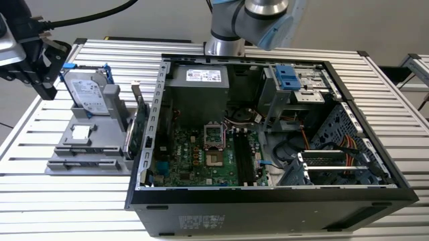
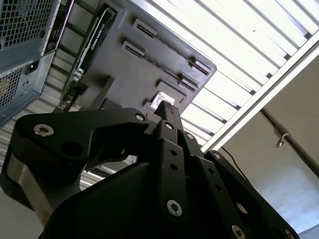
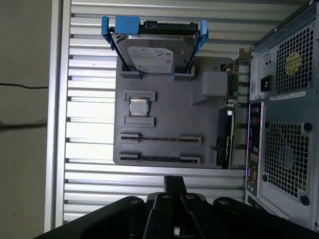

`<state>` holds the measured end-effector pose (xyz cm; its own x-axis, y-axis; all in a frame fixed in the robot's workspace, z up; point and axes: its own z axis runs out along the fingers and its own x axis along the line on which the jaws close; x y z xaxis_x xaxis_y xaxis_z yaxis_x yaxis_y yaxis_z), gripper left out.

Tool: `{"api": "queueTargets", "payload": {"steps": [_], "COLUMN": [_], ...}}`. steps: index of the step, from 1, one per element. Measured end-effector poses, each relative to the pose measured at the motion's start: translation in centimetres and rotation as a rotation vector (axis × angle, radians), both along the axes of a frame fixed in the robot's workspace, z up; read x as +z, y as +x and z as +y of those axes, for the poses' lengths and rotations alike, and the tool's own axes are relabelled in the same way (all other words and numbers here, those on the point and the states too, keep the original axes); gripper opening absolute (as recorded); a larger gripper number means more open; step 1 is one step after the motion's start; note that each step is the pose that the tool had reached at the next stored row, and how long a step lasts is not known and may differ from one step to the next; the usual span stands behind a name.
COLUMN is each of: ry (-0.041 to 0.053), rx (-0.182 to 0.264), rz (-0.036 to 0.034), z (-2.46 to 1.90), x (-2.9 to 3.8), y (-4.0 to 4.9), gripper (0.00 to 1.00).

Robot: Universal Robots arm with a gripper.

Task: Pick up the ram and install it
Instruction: 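Reach for the ram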

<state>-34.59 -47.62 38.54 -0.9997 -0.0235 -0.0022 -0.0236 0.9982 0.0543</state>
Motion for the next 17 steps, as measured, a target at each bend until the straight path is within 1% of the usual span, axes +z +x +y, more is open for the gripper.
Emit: {"api": "queueTargets", "payload": {"steps": [4,8,17], "ry": [0.0,0.0,0.0], "rx": [0.002,0.013,0.072], "rz": [-0.0001,0.0,0.0], "z": [0.0,0.0,0.0], "x": [0.0,0.0,0.0], "y": [0.0,-0.01,0.0], "gripper": [0.0,0.0,0.0]}}
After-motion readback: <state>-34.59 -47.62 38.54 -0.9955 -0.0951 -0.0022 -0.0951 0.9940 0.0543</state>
